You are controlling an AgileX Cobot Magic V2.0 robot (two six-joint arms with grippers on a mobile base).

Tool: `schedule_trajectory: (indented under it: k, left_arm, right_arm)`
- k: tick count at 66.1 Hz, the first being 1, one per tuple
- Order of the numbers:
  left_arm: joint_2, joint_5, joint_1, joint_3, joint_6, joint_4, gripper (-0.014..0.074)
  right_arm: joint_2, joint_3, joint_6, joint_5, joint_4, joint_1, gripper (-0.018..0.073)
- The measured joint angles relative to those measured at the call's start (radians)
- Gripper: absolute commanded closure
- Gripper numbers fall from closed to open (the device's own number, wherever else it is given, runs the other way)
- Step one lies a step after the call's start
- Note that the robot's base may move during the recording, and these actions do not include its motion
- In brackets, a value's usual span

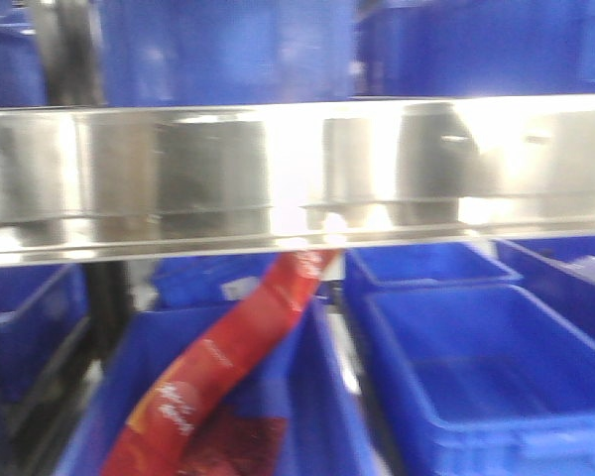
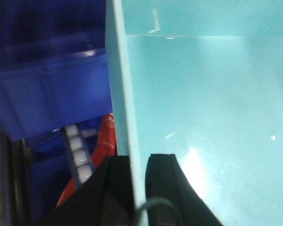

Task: Fetch blue bin and place on conveyor start
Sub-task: 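Pull the held bin back off the shelf with both grippers, then drive the base to the red conveyor holding the bin in both grippers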

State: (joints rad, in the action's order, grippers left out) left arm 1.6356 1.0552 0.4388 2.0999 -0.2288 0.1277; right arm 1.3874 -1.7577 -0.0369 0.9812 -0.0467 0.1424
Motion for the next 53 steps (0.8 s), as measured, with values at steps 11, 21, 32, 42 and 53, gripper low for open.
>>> schedule_trajectory:
  k: [11,21,32,42,53]
  left_arm:
    - [0.000,0.000,0.000,0.000,0.000,0.000,0.0708]
    - [0.000,0.000,0.000,0.000,0.000,0.000,0.0708]
    - [0.000,0.000,0.000,0.000,0.000,0.000,0.0708]
    - [0.000,0.000,0.000,0.000,0.000,0.002,0.0708]
    - [0.000,0.000,0.000,0.000,0.000,0.002,0.0708]
  right_arm:
    - [0.000,0.000,0.000,0.000,0.000,0.000,0.0712]
    - [0.000,0.000,0.000,0.000,0.000,0.000,0.0712]
    - [0.000,0.000,-0.002,0.000,0.000,0.000,0.0712]
    - [0.000,0.000,-0.002,0.000,0.000,0.000,0.0712]
    - [0.000,0.000,-0.002,0.000,0.000,0.000,0.0712]
